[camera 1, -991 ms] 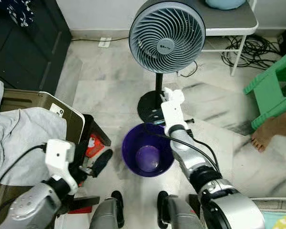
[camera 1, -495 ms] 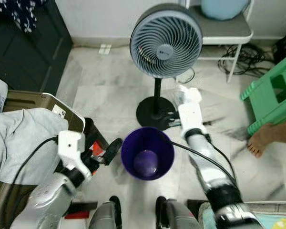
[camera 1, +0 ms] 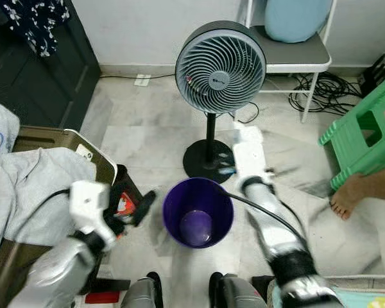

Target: Clean up the room

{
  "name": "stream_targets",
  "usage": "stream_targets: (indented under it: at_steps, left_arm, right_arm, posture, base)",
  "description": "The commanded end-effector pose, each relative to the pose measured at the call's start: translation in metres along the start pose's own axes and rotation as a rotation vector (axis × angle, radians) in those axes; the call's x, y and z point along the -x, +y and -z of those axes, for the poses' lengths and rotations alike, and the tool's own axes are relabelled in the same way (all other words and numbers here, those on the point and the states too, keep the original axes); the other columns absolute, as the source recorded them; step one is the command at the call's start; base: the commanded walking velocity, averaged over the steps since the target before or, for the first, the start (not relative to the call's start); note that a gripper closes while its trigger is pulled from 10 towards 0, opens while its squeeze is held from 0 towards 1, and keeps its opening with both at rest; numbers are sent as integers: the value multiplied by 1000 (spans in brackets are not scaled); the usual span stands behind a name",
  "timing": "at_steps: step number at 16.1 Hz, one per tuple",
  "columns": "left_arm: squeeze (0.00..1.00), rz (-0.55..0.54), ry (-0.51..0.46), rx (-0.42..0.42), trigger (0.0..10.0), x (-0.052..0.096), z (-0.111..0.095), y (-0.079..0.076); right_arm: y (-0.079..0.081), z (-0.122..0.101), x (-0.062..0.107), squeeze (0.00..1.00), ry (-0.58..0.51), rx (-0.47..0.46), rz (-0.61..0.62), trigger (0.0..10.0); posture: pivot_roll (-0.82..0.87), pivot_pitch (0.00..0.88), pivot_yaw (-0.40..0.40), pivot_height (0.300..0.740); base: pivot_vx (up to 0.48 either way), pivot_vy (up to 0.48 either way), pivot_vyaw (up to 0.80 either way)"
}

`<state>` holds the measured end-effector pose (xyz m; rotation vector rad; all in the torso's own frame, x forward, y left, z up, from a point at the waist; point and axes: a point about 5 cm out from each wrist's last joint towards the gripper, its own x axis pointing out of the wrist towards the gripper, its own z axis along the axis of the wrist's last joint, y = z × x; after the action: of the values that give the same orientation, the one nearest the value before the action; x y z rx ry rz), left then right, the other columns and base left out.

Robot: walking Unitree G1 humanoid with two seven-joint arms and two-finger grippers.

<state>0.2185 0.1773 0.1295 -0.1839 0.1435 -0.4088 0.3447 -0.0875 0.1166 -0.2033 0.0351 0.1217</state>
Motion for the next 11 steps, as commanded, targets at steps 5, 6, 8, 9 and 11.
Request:
stream_targets:
  at_steps: [5,6,8,9,11]
  left_arm:
    - [0,4,58,-53,10000,23,-7,7]
    - [0,8,64,-56,10000,25,-9,7]
    - [0,45,82,-57,10000,24,-12,5]
    - [0,59,93,-61,10000,24,-11,5]
    - [0,57,112,-72,10000,23,-7,7]
  right_arm:
    - [39,-2,-8,0,39,-66,-44,10000]
    - [44,-2,-10,0,45,-71,-46,10000]
    - [49,-1,-11,0,59,-65,-40,10000]
    - [50,-1,-11,0,57,-52,-30,10000]
    - [48,-1,-11,0,46,-36,-16,10000]
  posture:
    - [147,270,107,740]
    - [153,273,113,740]
    - [159,282,126,740]
    - [154,279,128,740]
    - [146,280,128,740]
  base:
    - [0,0,0]
    - [0,0,0]
    - [0,0,0]
    - [0,0,0]
    - [0,0,0]
